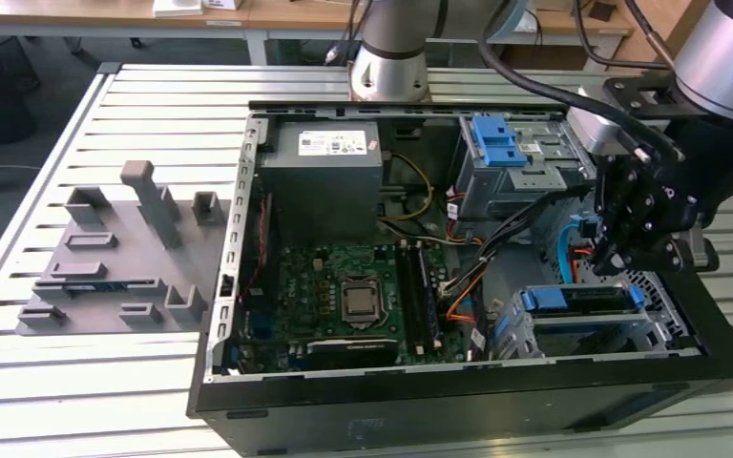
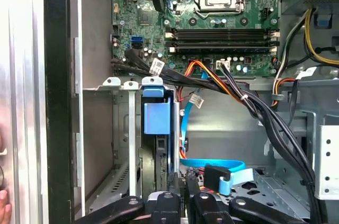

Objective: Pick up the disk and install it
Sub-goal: 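Insert the first disk wire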

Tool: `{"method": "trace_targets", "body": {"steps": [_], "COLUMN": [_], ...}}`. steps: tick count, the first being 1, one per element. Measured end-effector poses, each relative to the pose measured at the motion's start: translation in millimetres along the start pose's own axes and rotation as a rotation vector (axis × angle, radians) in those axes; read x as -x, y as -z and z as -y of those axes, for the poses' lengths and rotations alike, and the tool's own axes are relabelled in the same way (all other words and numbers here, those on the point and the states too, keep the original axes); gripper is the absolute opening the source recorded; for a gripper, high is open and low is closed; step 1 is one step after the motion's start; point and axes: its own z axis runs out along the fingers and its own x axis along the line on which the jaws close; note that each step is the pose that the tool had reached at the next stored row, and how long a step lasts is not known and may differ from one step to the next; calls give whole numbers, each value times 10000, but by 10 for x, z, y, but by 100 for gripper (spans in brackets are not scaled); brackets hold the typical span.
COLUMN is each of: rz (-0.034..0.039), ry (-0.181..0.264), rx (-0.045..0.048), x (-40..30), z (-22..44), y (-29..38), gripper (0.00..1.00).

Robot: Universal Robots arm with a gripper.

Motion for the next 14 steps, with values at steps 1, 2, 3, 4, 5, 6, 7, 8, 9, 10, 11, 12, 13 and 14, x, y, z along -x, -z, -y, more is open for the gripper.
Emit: {"method": "trace_targets", "body": {"steps": [1, 2, 3, 4, 5, 6, 7, 8, 9, 10, 11, 12, 13, 14], "rz": [1, 1, 0, 3, 5, 3, 3, 6, 8, 7, 5, 6, 8, 7], "ry": [0, 0, -1, -1, -1, -1, -2, -1, -2, -2, -1, -2, -2, -2], "rx": [-1, -2, -4, -7, -10, -12, -13, -14, -16, -18, -19, -20, -22, -24], "x": [-17, -34, -44, -50, -50, -50, -51, -50, -51, -53, -58, -62, -66, -68], "z": [-1, -2, -3, -3, -3, -5, -6, -6, -7, -8, -8, -9, -11, -12], "y": [-7, -15, -21, -29, -37, -41, -46, -52, -59, -65, -70, -77, -84, -90], "gripper": [16, 16, 16, 16, 16, 16, 16, 16, 16, 16, 16, 16, 16, 16]}}
